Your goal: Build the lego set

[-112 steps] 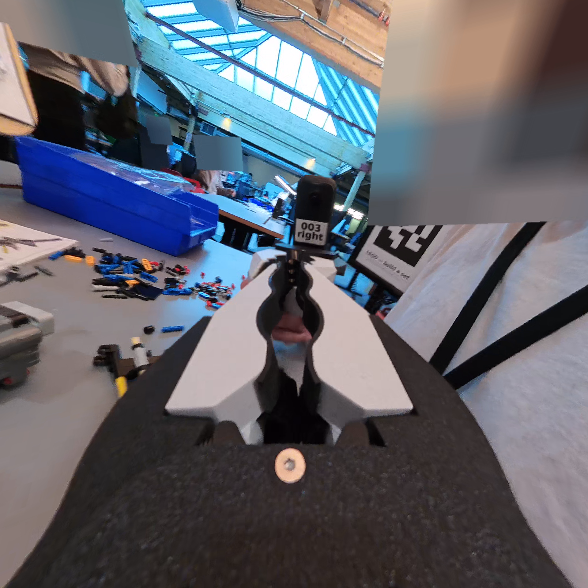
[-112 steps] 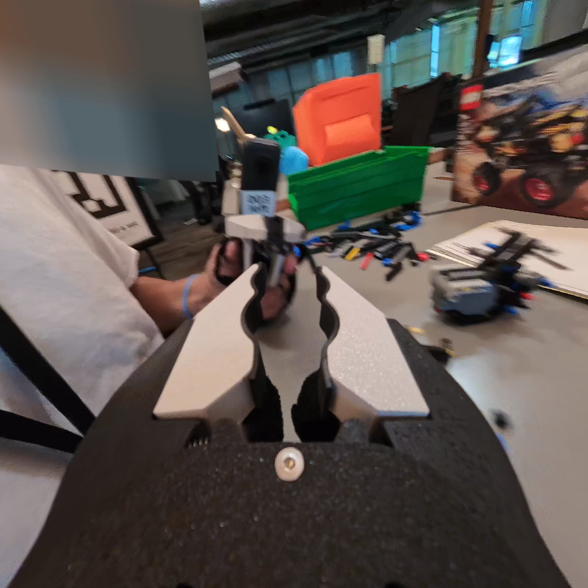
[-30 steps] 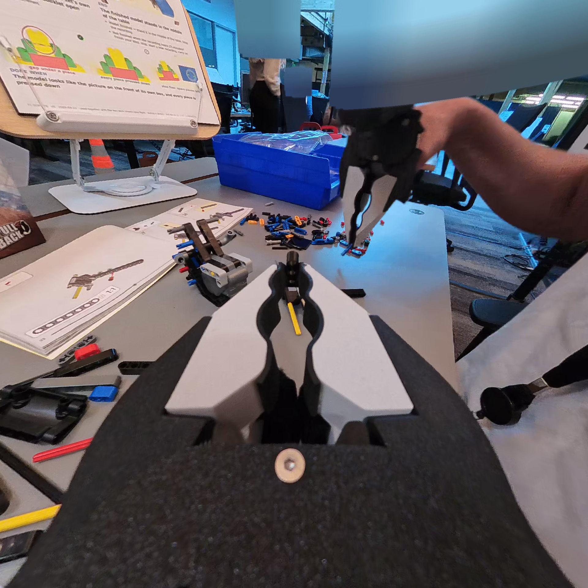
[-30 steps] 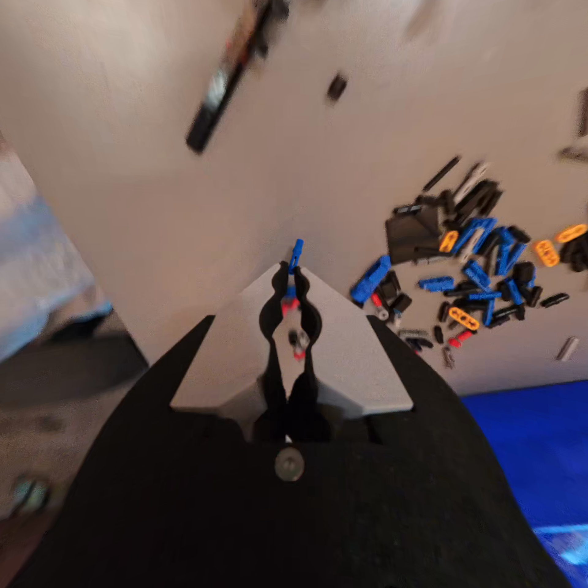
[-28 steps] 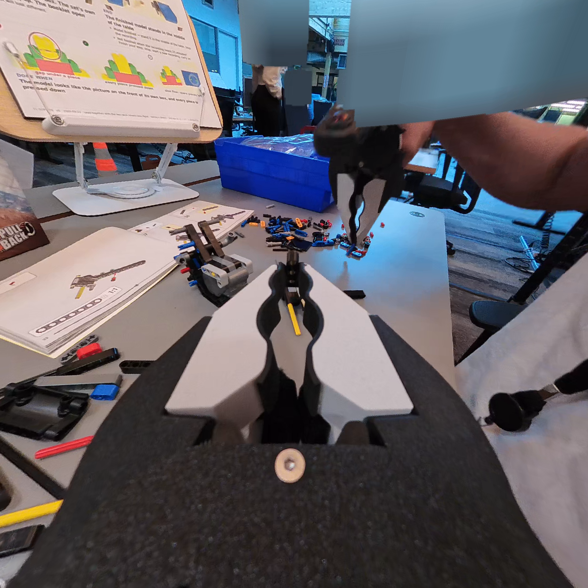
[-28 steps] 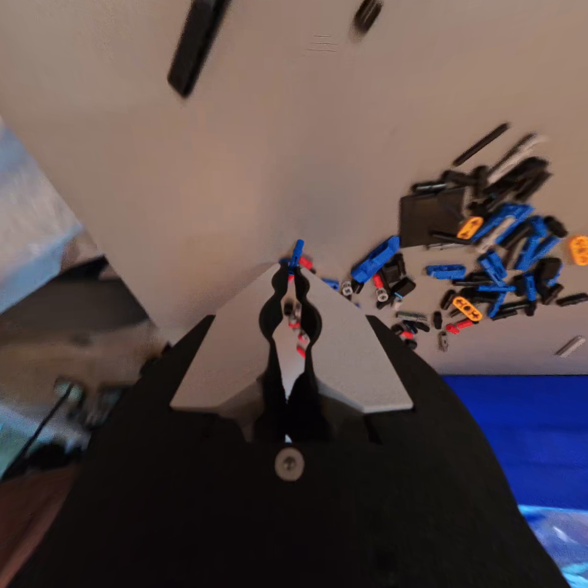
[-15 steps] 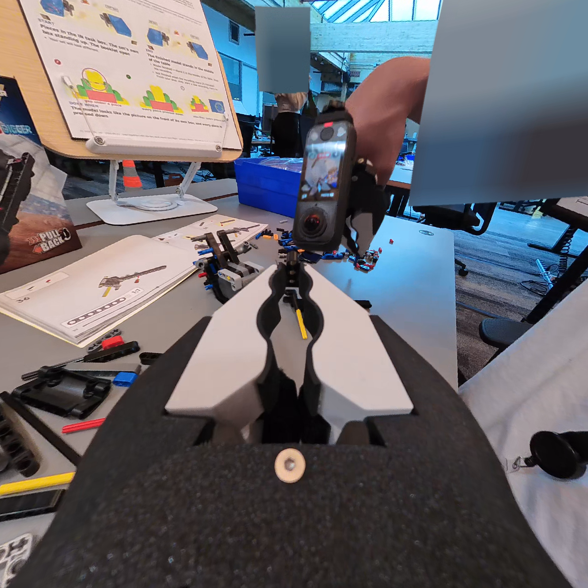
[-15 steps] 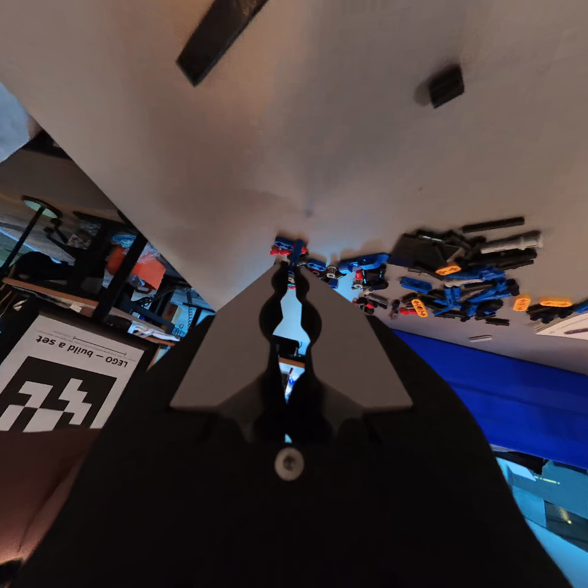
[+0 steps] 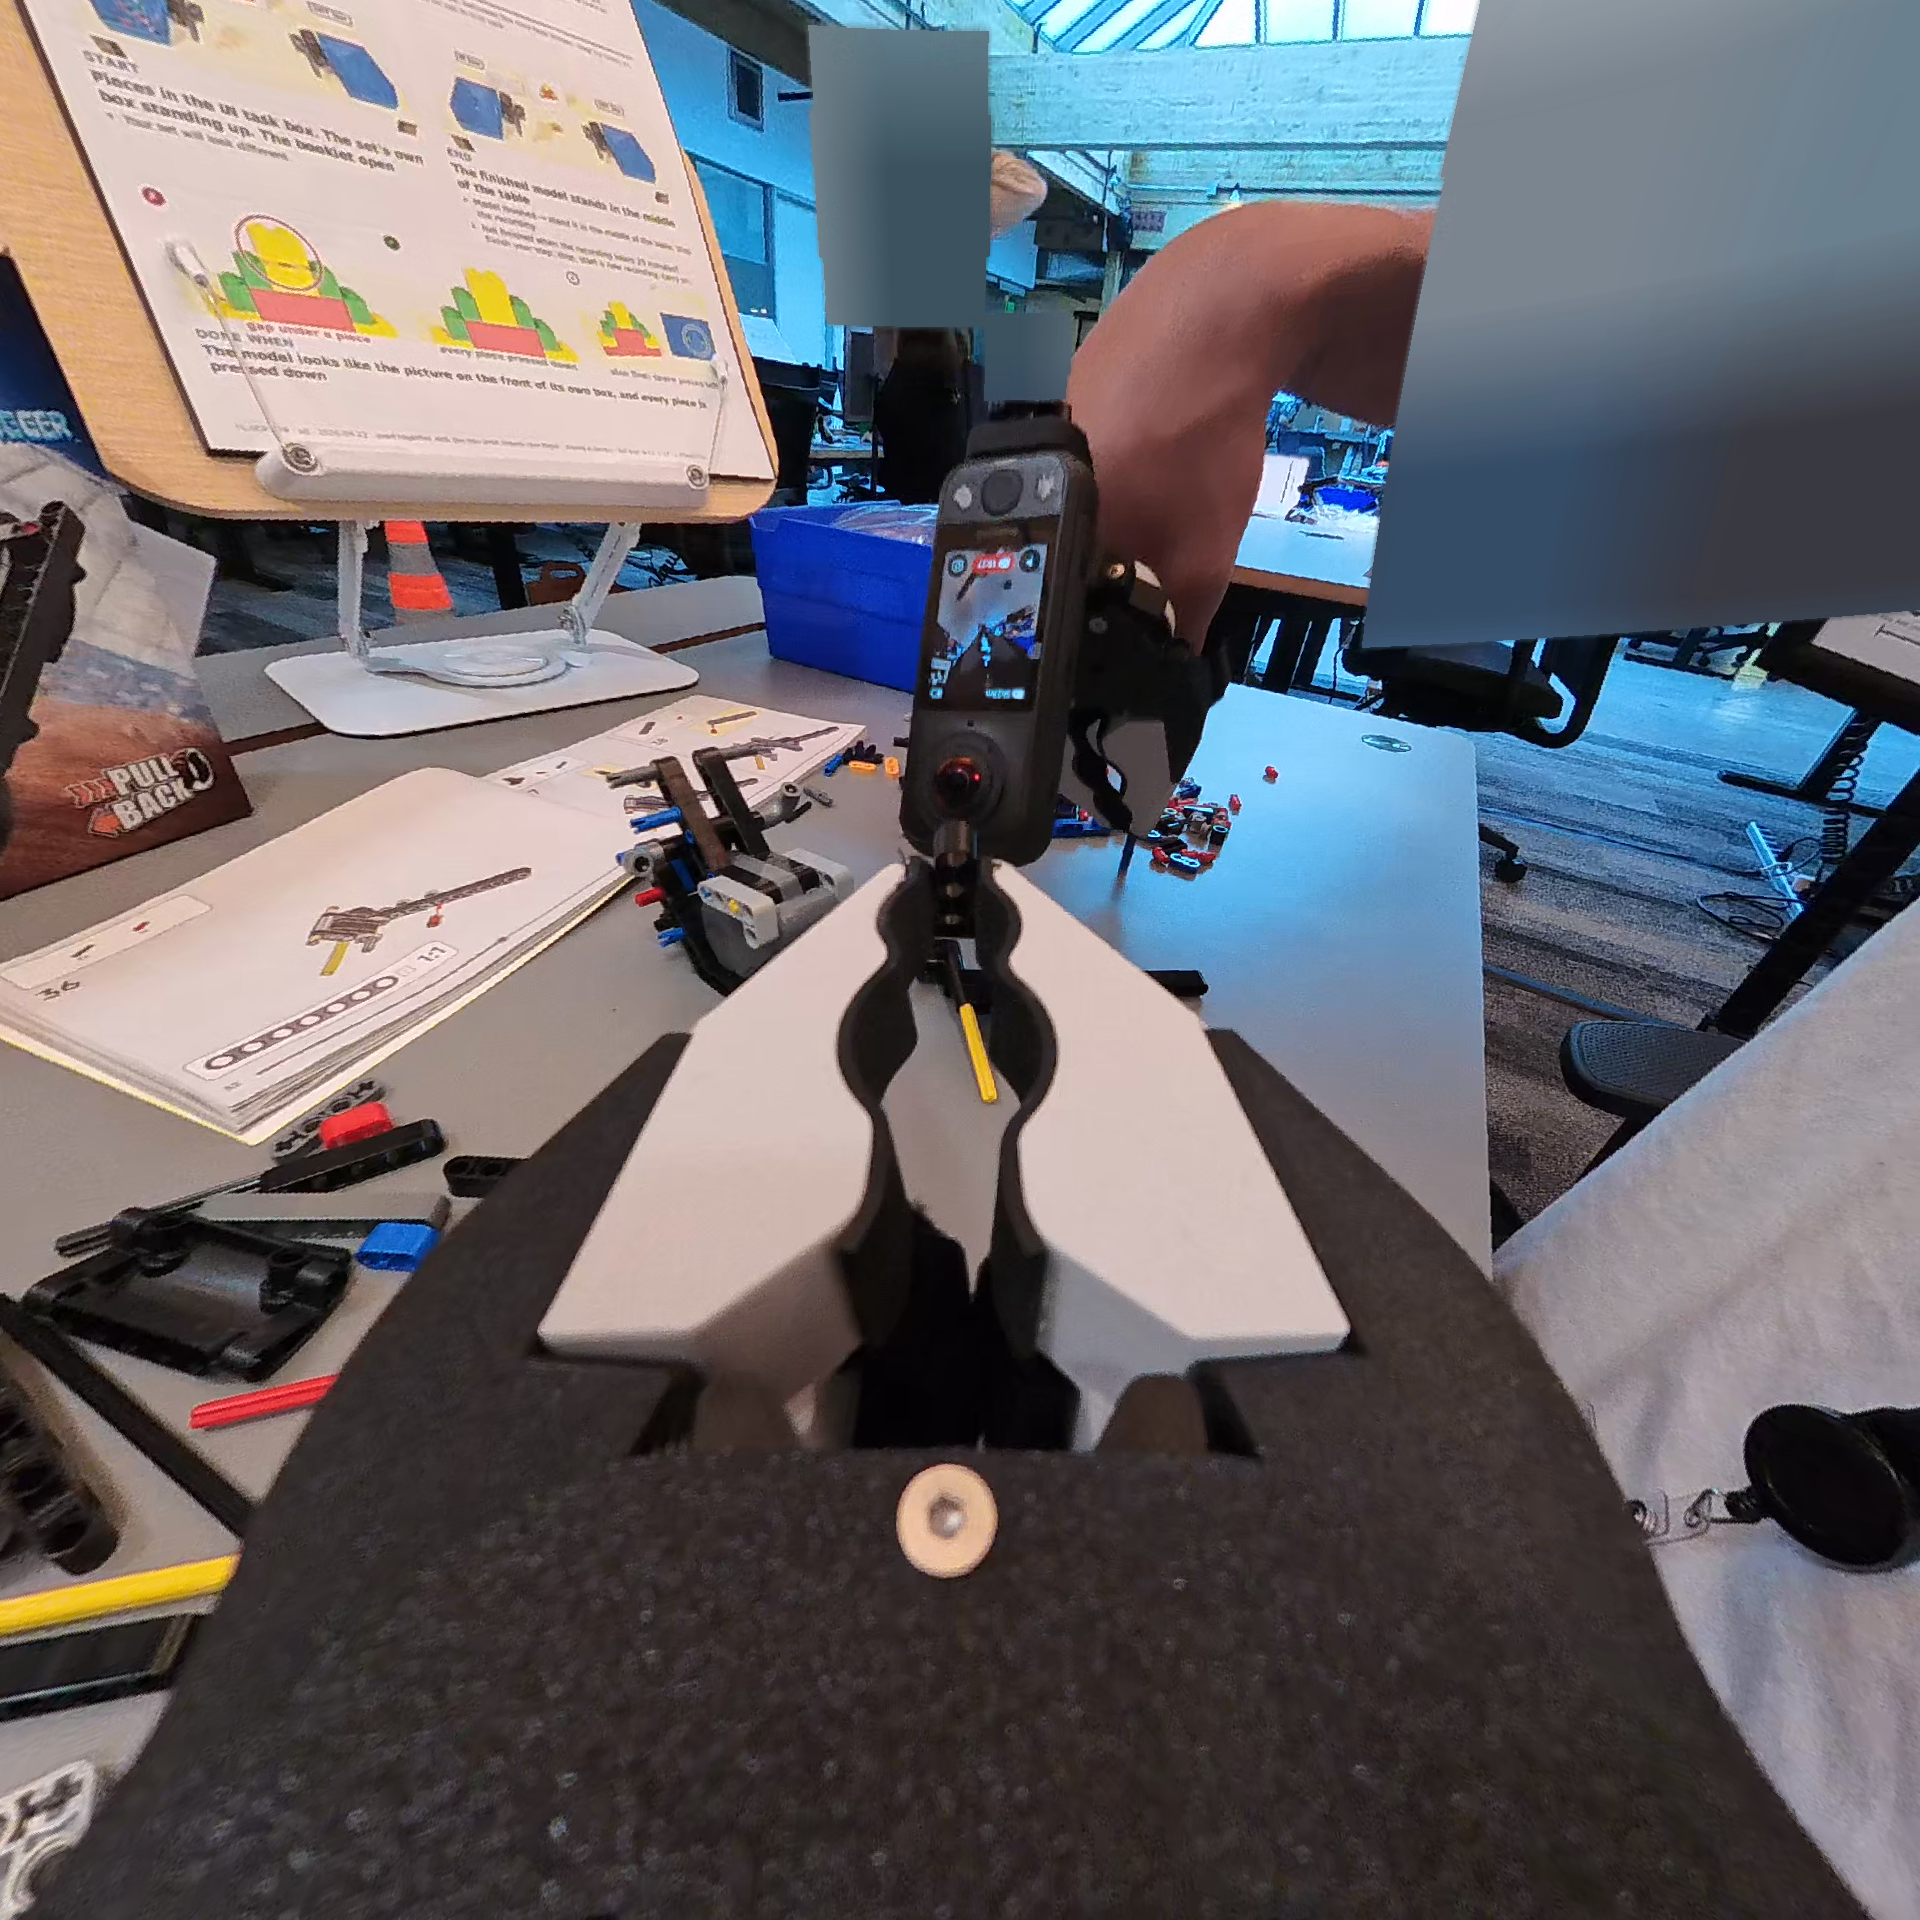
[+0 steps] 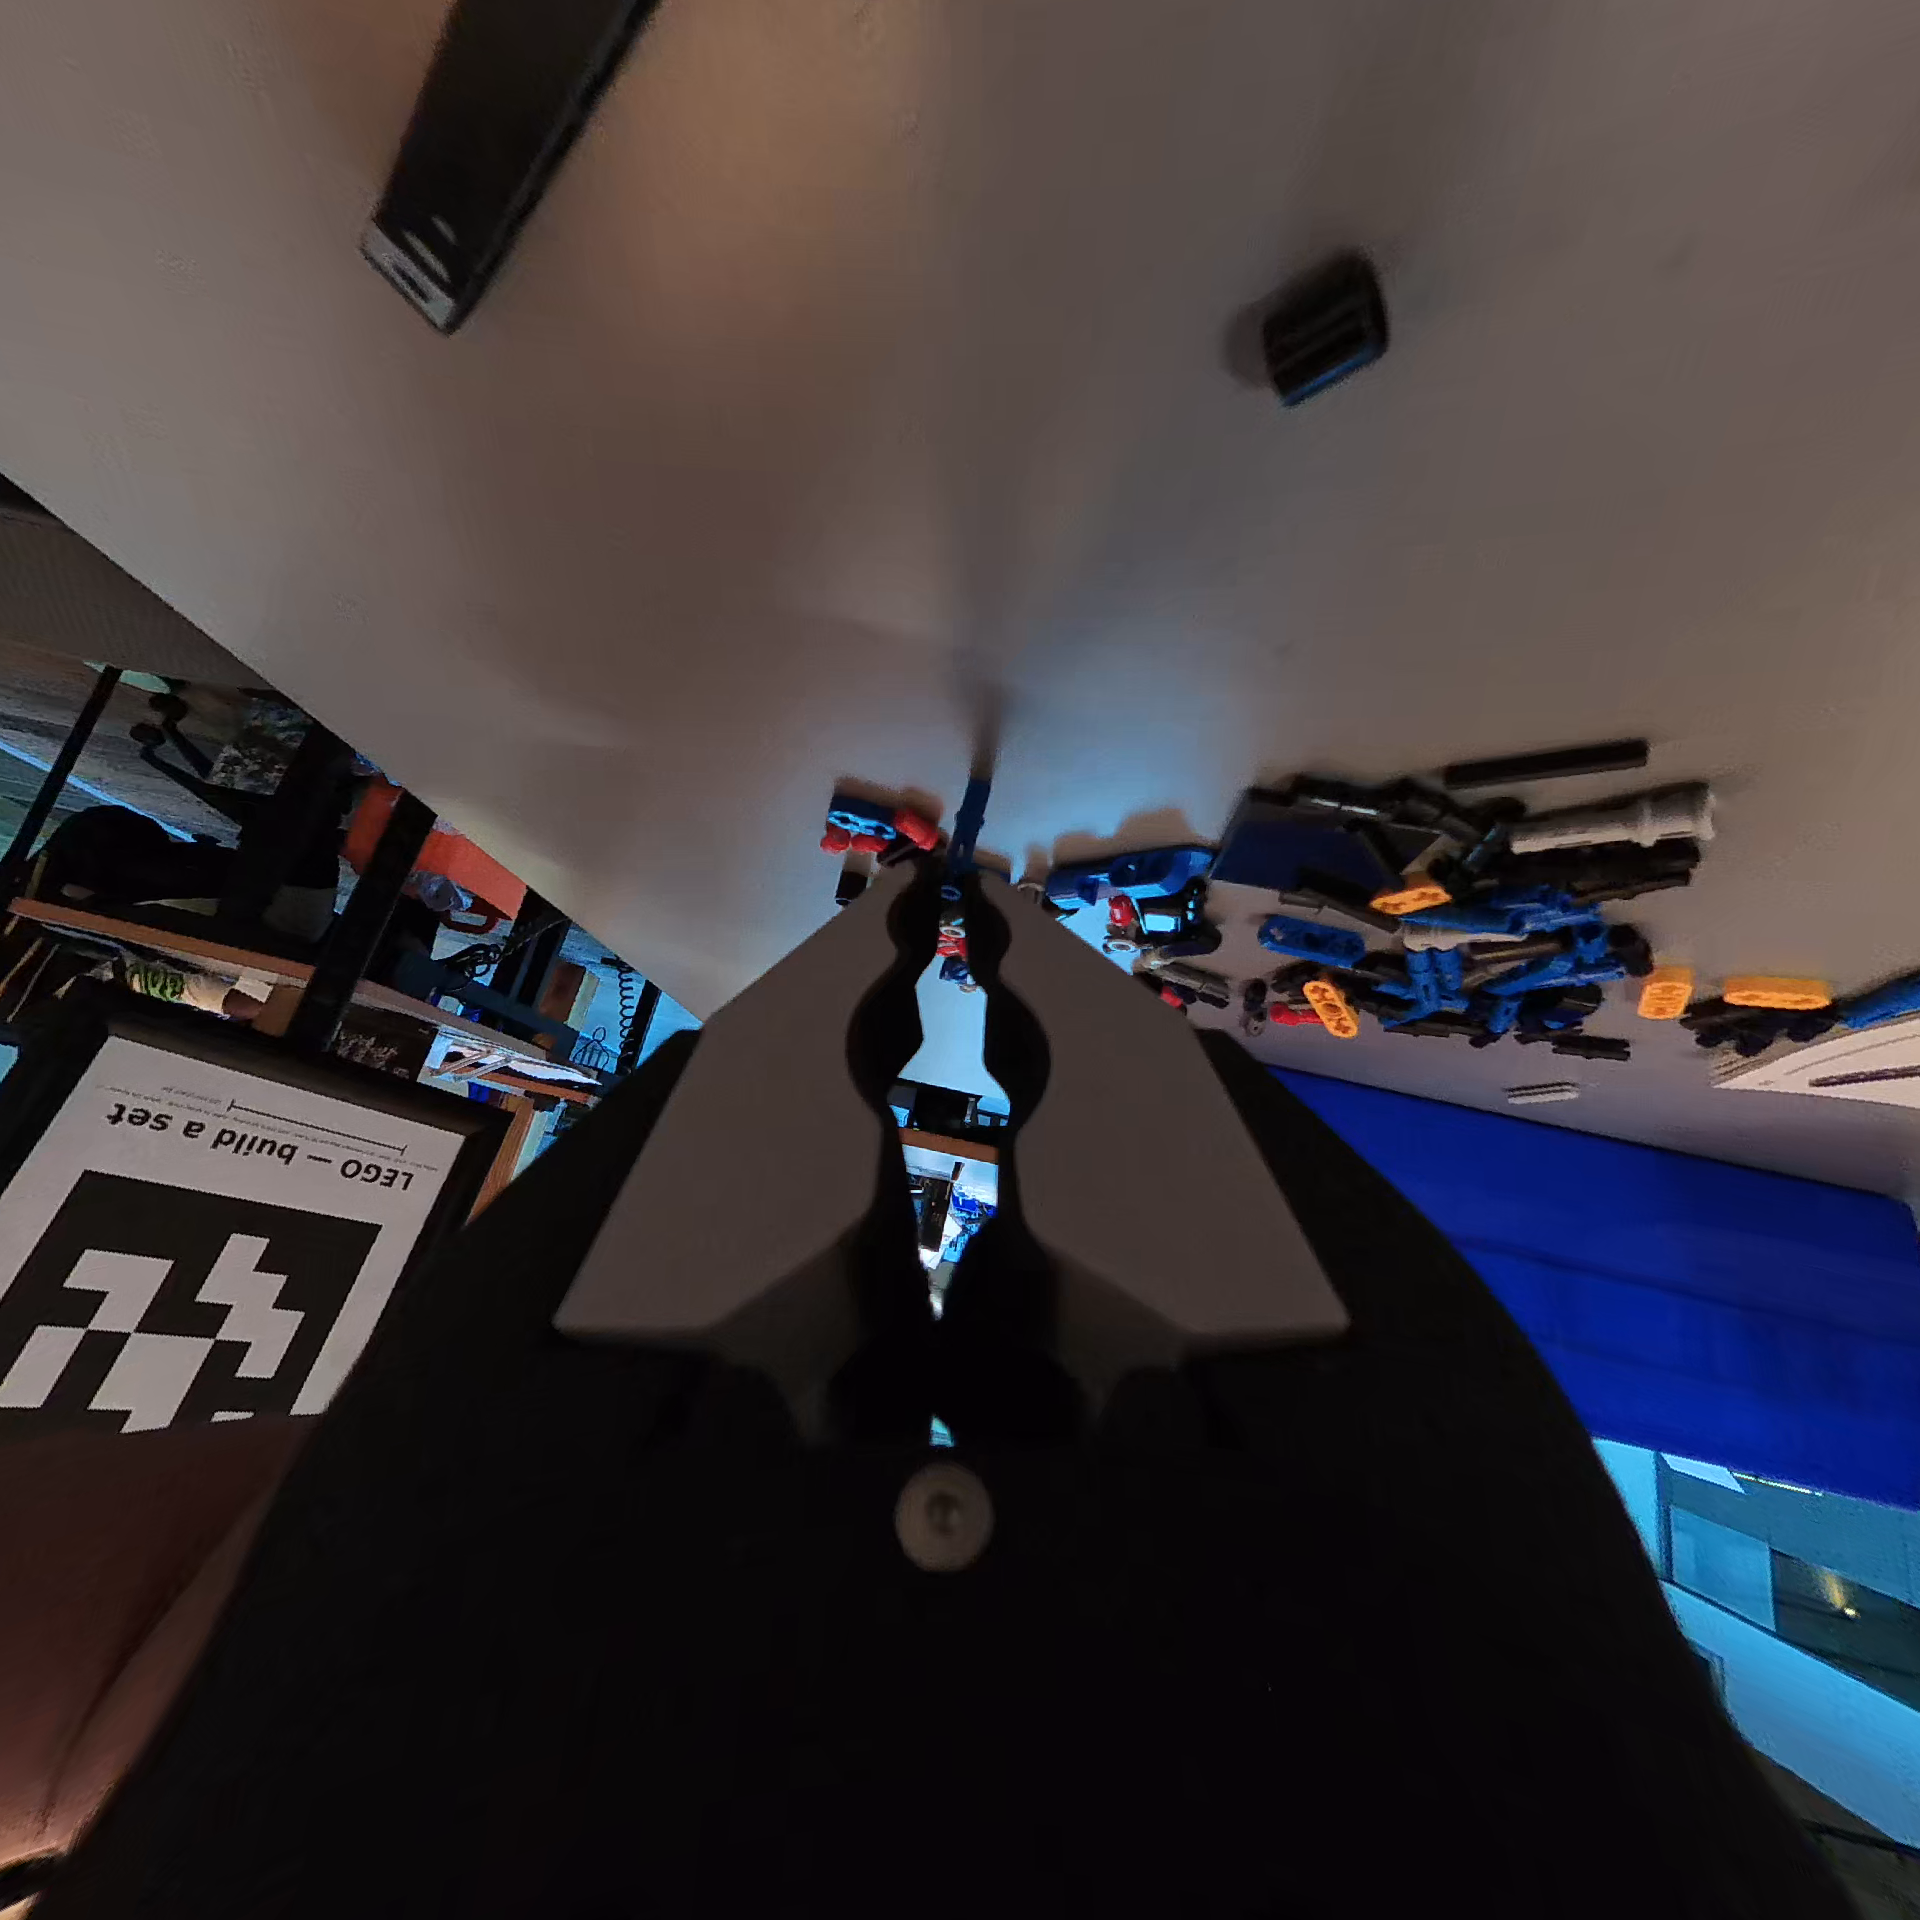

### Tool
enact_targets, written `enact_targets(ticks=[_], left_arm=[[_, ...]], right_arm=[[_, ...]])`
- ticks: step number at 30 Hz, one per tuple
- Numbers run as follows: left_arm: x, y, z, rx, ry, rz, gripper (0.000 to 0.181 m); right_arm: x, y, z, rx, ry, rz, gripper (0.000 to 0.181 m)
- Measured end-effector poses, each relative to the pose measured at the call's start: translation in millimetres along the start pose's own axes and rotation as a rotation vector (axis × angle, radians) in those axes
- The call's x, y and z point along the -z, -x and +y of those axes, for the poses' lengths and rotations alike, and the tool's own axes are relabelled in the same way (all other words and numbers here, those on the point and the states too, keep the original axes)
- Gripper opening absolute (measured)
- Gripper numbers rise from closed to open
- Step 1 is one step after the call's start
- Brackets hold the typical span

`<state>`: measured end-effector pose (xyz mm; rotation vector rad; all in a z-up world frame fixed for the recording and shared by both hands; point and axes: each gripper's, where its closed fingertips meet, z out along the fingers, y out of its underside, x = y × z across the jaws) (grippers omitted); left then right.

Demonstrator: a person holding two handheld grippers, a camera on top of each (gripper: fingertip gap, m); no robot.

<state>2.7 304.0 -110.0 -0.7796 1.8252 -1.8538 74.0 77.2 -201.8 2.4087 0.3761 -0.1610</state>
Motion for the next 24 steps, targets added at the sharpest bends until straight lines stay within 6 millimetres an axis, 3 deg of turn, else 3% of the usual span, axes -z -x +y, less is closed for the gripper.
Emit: enact_targets(ticks=[24], left_arm=[[-0.7,-0.5,0.8,0.002,0.004,0.006,0.005]], right_arm=[[1.8,-4.6,-1.6,0.006,0.003,0.027,0.004]])
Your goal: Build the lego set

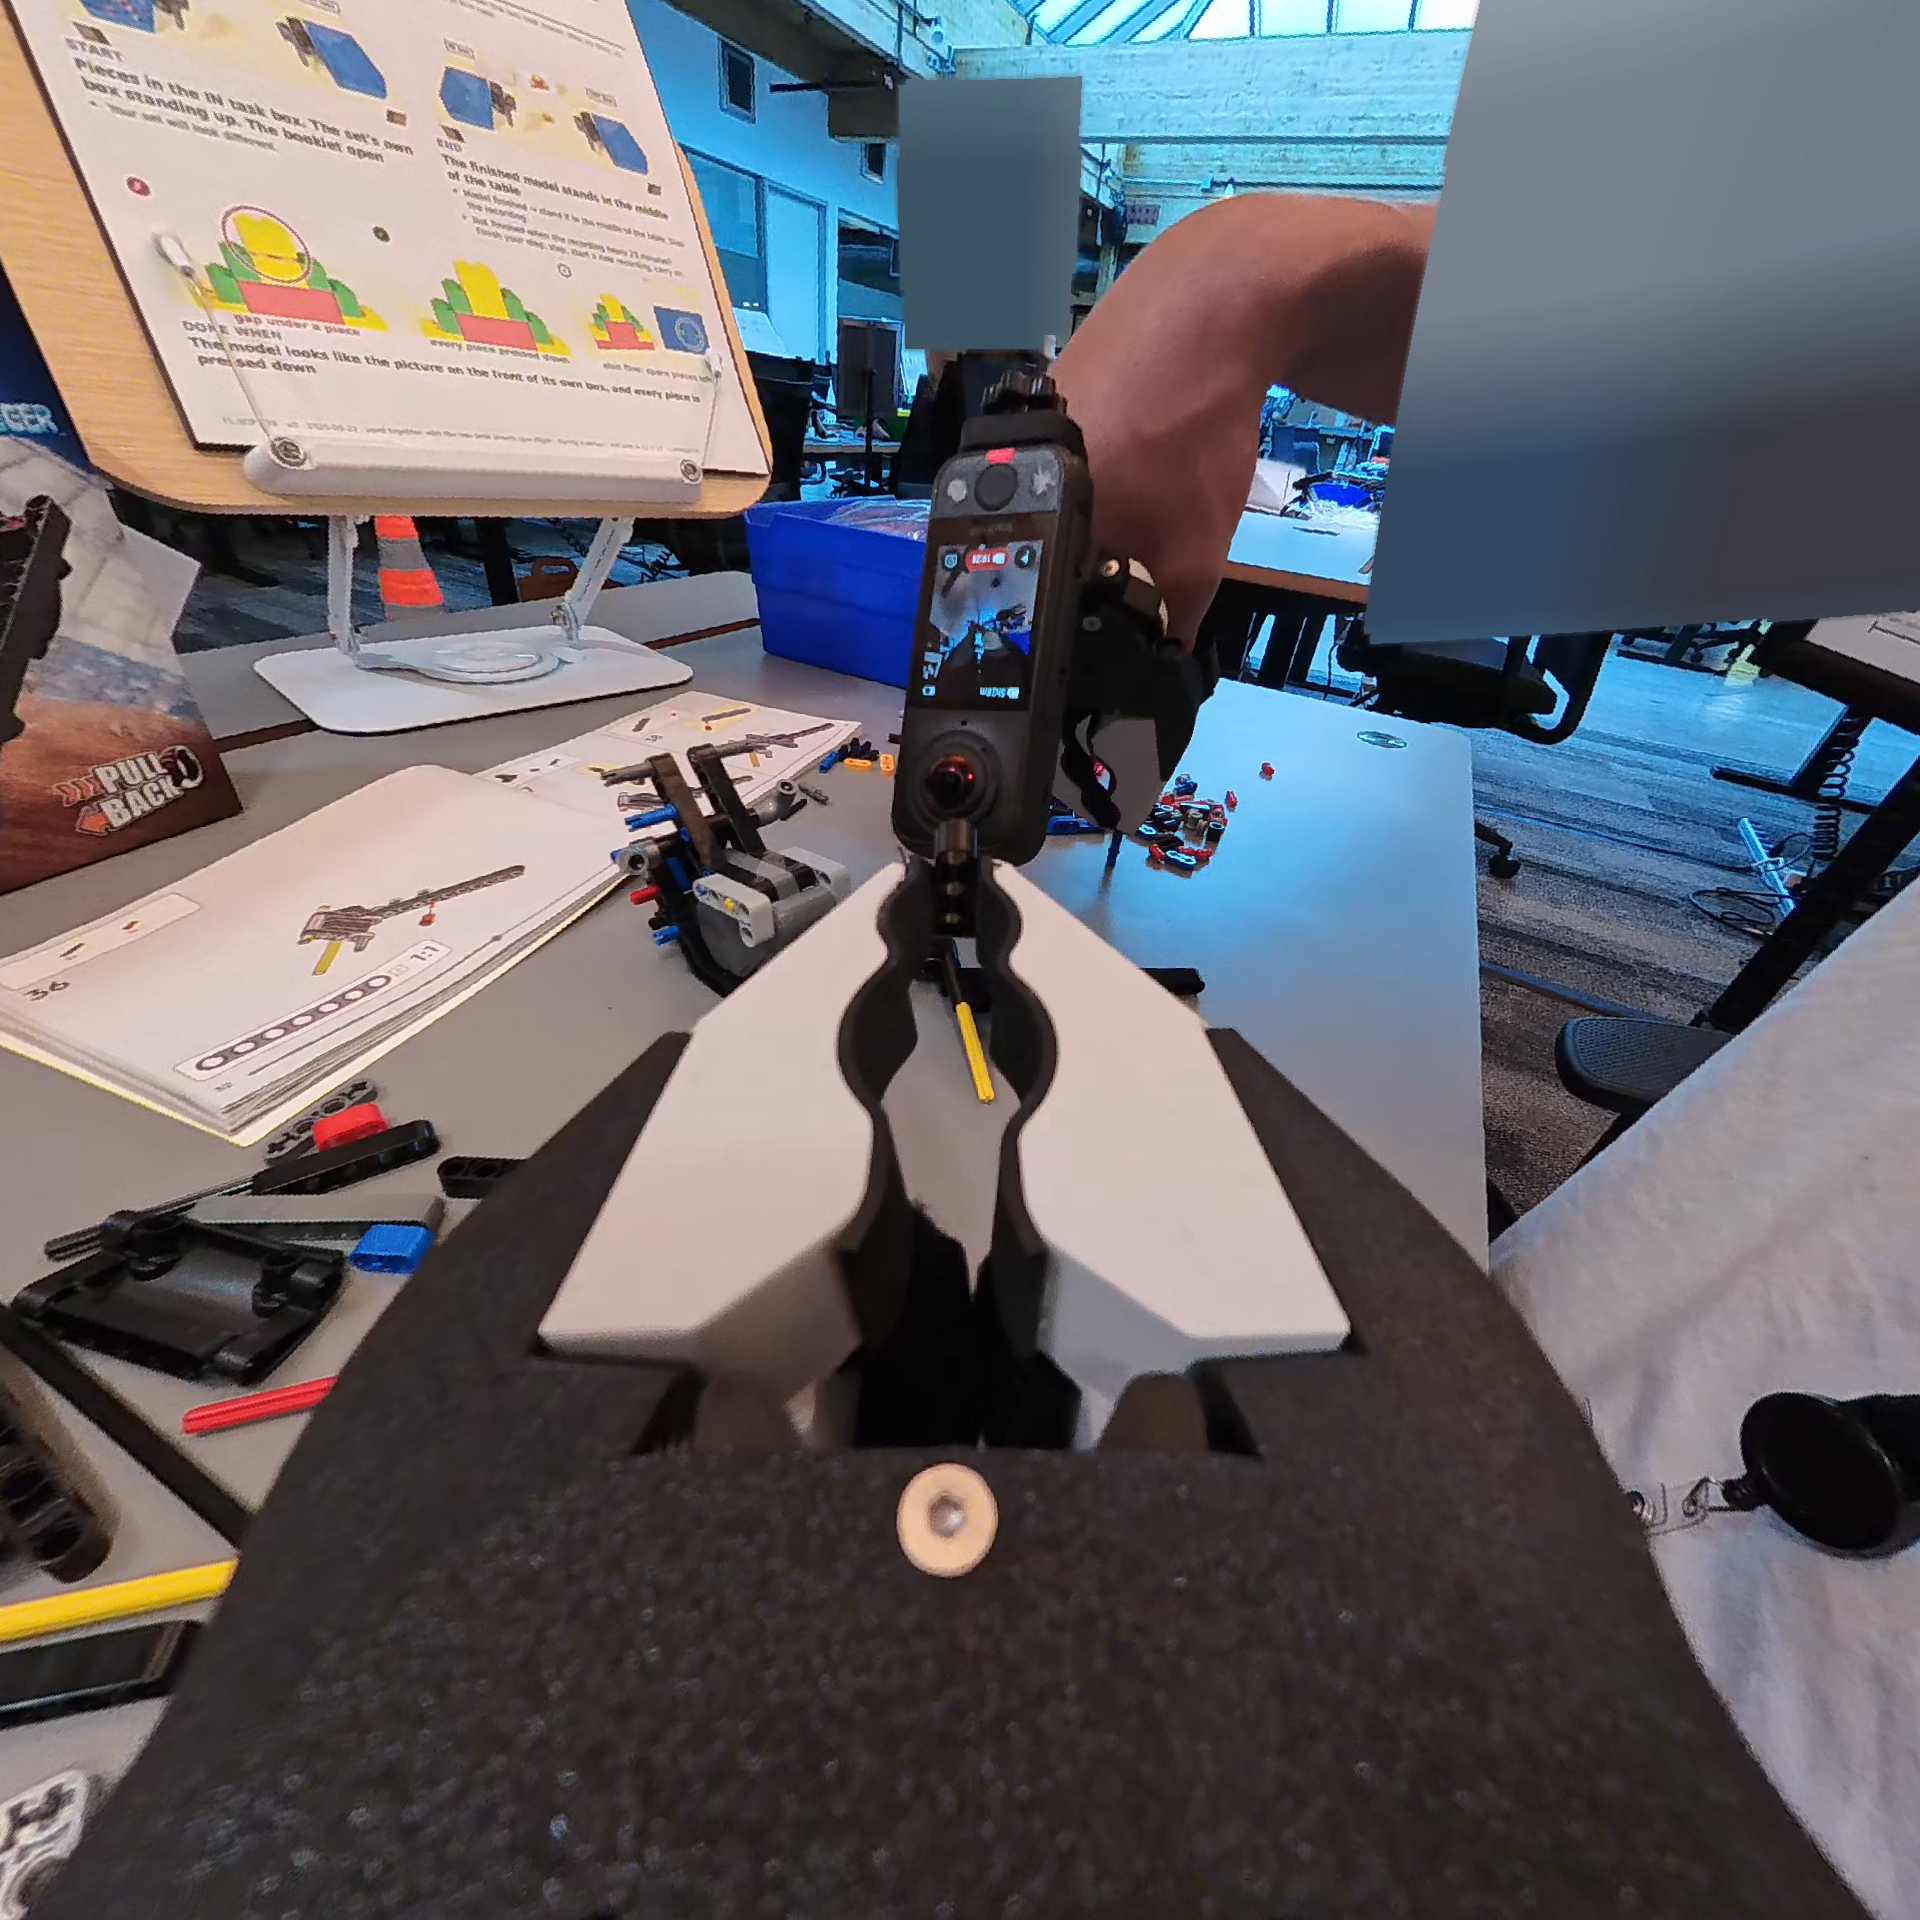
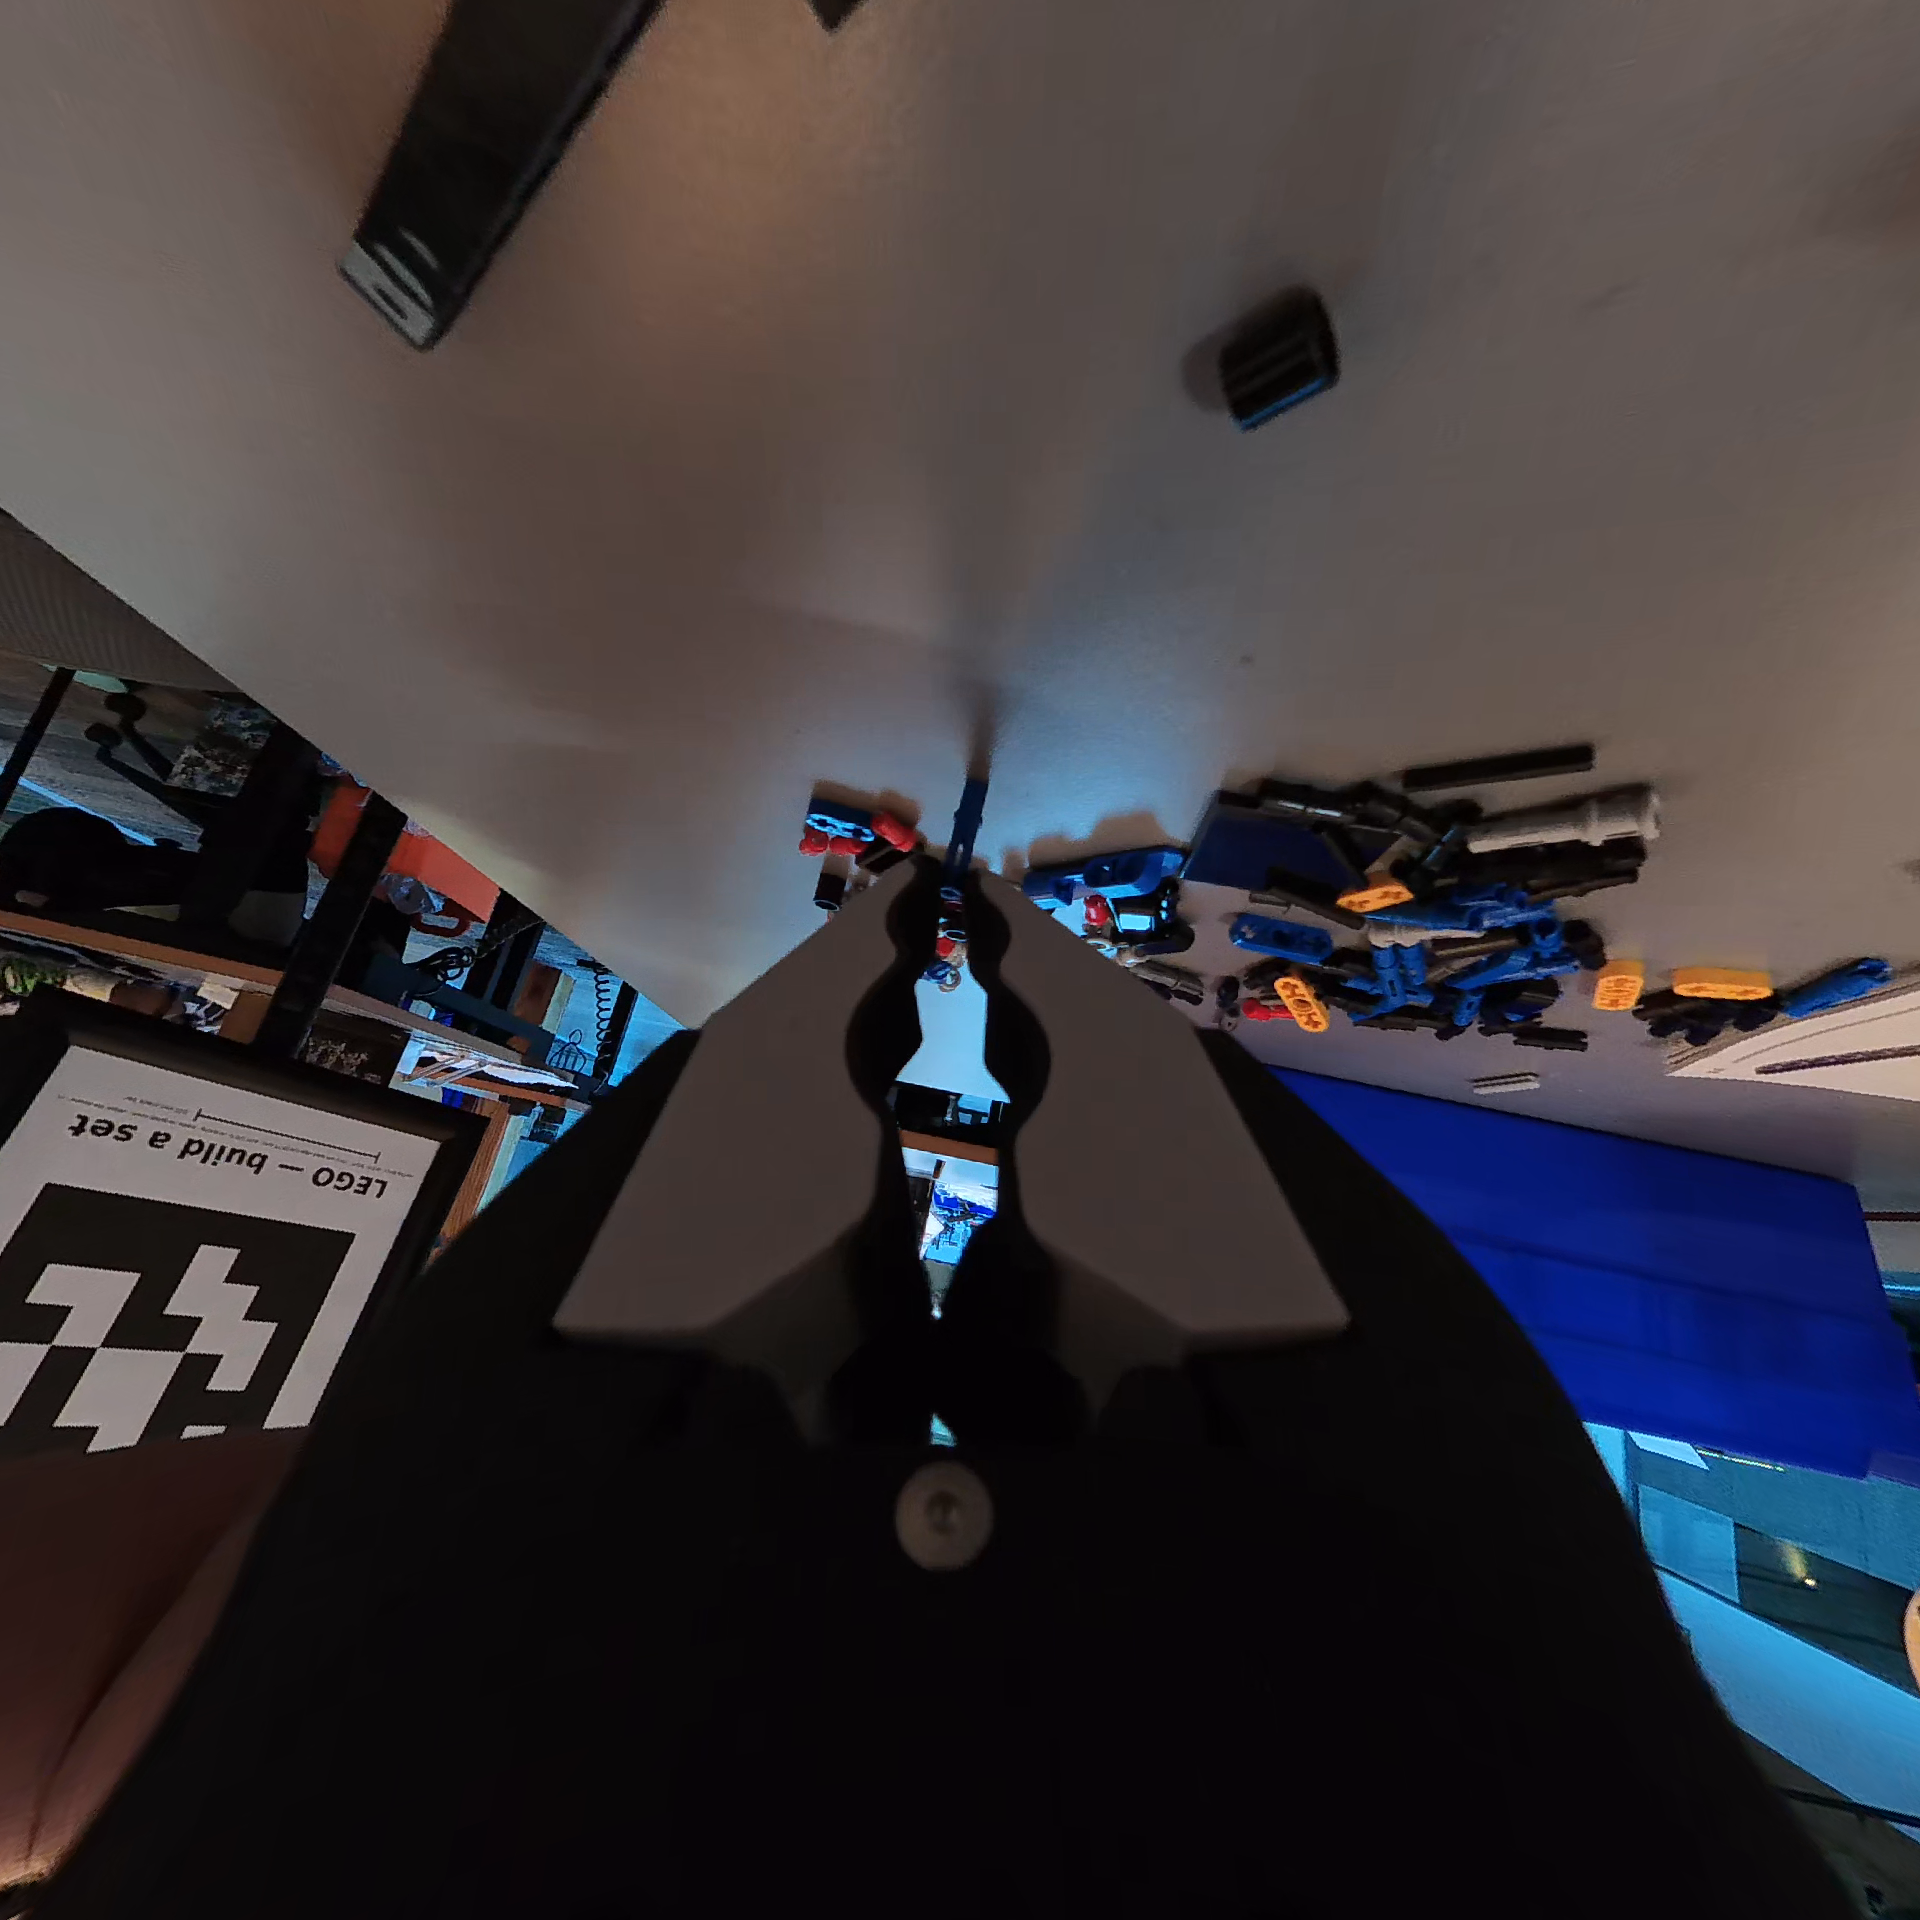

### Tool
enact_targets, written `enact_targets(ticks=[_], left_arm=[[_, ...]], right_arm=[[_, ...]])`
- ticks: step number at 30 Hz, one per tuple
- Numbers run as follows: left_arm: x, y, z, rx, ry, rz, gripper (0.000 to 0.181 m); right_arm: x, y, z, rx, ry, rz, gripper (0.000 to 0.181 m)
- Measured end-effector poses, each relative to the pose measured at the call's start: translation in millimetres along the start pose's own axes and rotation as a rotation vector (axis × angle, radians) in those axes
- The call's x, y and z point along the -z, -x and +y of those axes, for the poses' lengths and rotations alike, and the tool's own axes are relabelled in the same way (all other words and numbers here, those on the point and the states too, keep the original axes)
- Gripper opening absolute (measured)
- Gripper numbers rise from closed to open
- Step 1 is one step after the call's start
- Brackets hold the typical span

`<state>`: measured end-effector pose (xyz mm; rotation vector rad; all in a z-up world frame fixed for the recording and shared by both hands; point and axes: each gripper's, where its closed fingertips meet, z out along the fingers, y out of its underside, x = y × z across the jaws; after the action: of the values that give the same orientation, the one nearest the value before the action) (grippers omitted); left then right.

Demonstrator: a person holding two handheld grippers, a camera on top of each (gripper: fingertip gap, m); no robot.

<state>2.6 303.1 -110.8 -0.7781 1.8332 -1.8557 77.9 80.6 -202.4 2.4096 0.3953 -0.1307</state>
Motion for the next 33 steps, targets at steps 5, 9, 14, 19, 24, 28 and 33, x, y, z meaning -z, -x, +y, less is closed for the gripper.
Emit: enact_targets(ticks=[5,9,14,19,24,28,33], left_arm=[[0.1,-0.3,-0.1,-0.001,0.000,0.001,0.005],[-0.1,-0.4,0.0,-0.002,0.000,0.002,0.005],[-0.1,-0.6,0.0,-0.003,0.001,0.002,0.005],[-0.3,-0.7,0.1,-0.003,0.002,0.003,0.005],[-0.2,-0.6,-0.1,-0.002,0.000,0.003,0.005],[-0.5,-0.6,0.1,-0.004,0.002,0.003,0.005],[-0.4,-0.4,0.2,-0.003,0.002,0.002,0.005]], right_arm=[[0.1,0.9,-0.5,0.005,0.001,0.002,0.004],[0.0,0.4,-0.2,0.002,0.000,0.003,0.004],[-0.3,0.6,0.2,0.005,0.006,0.002,0.004],[0.9,0.0,-1.0,0.008,0.004,0.008,0.004],[1.2,-0.7,-1.7,0.009,-0.001,0.011,0.004],[0.2,-1.6,-1.1,0.006,-0.003,0.016,0.004],[-1.3,-1.5,-2.5,0.007,-0.017,0.016,0.004]])
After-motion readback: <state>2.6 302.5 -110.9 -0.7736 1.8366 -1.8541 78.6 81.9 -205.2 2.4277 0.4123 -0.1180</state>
